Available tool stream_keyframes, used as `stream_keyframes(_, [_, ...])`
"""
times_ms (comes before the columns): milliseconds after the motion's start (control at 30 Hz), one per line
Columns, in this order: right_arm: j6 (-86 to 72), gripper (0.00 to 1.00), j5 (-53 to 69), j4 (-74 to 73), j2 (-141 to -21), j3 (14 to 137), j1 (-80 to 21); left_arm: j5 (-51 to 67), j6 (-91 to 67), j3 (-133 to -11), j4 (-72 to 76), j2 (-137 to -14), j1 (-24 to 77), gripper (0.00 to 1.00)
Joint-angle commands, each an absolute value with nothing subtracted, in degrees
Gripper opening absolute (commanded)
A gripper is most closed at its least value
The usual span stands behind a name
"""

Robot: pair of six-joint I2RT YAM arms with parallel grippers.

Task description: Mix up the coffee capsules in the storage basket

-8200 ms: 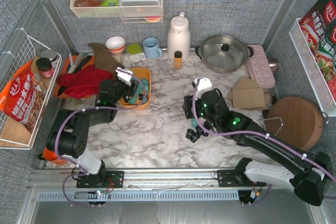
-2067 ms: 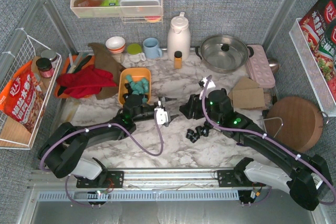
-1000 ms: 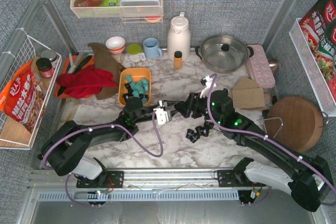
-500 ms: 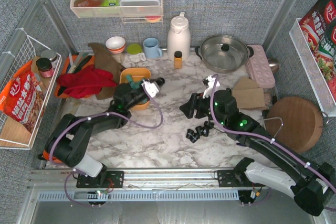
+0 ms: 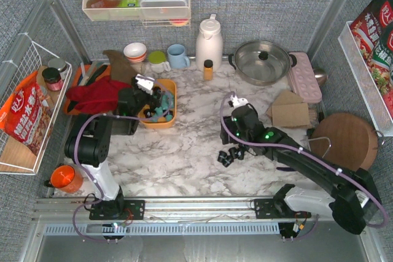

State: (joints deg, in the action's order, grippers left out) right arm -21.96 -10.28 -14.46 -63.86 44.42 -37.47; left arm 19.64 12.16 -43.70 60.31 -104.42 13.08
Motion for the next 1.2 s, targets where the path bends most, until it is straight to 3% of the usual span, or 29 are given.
stream_keyframes(0, [-22.28,0.65,-14.24,-23.2,-67.54,45.8,-37.53,17.49,6.84,-44.04,64.5,-102.82,12.13,0.99])
stream_keyframes(300, [-24.45,0.63,-11.35,-19.99,-68.18,40.83,-45.18,10.59,-2.36,-43.22,57.1,-90.48,13.65,0.99])
stream_keyframes(667, [3.73,0.71,-3.53,-14.7,-68.12,39.36,-47.72,-0.47,13.2,-46.0,41.76,-81.27,26.14,0.99])
stream_keyframes(867, [15.38,0.71,2.37,-16.4,-76.97,43.68,-47.73,-0.65,11.53,-46.98,40.31,-80.43,26.25,0.99])
stream_keyframes(1167, [18.37,0.65,-4.83,-25.91,-89.0,51.43,-47.89,-0.94,12.63,-46.67,40.69,-79.3,26.2,0.99])
